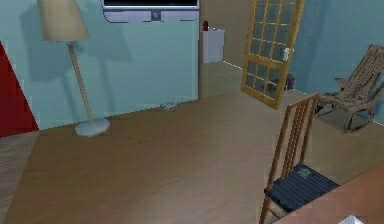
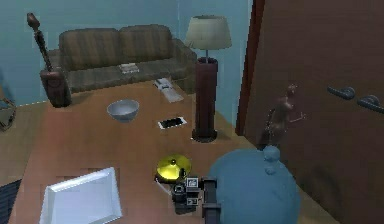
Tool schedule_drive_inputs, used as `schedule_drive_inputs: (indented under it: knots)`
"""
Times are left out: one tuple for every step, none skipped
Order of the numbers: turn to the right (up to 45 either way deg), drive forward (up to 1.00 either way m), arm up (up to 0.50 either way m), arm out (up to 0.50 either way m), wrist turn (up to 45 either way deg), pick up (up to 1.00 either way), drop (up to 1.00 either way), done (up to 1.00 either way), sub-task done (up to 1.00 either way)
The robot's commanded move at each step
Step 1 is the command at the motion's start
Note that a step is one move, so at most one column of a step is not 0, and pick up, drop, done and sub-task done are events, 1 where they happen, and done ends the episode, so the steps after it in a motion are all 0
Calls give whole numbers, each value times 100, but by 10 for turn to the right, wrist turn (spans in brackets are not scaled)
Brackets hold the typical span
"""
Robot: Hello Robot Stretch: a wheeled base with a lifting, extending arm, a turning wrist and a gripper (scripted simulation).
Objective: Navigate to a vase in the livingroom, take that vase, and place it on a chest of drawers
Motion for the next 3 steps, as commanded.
schedule_drive_inputs:
  knots:
    - [0,0,0,0,0,100,0,0,0]
    - [0,0,10,0,0,0,0,0,0]
    - [0,0,22,0,0,0,0,0,0]
